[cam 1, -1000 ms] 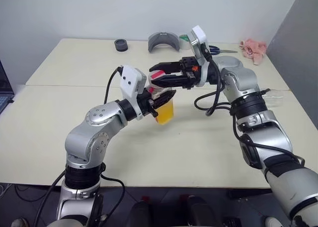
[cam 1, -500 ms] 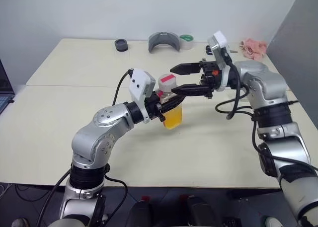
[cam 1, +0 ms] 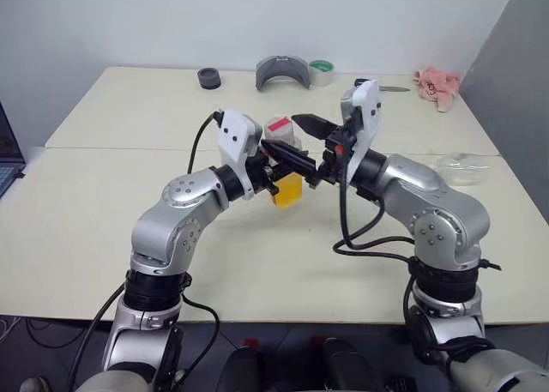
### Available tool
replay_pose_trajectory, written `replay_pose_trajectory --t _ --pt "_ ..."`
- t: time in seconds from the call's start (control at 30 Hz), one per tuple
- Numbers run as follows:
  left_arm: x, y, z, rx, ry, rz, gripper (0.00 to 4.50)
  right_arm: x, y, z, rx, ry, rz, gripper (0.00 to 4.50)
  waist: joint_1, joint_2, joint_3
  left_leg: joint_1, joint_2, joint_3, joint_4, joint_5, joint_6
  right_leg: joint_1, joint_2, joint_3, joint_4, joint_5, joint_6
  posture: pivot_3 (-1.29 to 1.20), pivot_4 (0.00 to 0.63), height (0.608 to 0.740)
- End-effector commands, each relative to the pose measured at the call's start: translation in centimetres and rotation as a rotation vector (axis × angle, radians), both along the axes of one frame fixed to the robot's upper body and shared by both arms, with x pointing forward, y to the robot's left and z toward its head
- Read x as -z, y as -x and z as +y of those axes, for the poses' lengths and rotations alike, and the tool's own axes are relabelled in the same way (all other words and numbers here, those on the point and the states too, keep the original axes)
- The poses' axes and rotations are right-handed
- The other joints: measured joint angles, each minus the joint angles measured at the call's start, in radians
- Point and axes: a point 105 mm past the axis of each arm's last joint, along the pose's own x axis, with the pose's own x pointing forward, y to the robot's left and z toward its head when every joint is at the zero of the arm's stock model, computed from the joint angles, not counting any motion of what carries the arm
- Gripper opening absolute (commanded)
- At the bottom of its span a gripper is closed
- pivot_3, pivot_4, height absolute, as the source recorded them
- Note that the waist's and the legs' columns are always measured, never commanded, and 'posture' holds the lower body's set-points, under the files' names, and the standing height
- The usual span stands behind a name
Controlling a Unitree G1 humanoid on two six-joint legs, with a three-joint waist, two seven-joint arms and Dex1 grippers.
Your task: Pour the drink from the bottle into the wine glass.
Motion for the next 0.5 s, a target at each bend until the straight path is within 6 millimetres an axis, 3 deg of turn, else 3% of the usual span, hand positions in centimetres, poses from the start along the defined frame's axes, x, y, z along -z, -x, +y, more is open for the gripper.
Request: replay_pose_trajectory --t 0.03,0.5 --pt "-1.9 0.3 -0.3 0.02 0.009 -0.086 1.84 -1.4 -0.2 -0.4 0.118 -0.011 -0.081 4.49 0.0 0.0 0.0 0.0 0.0 0.0 0.0 0.0 0.0 0.0 0.0 0.0 0.0 0.0 0.0 0.0 0.15 0.74" --pt "-2.1 0.3 -0.2 0.026 0.002 -0.09 1.84 -2.4 0.5 1.3 0.082 -0.032 -0.153 4.49 -0.002 0.0 0.0 0.0 0.0 0.0 0.0 0.0 0.0 0.0 0.001 0.0 0.0 0.0 0.0 0.0 0.15 0.74"
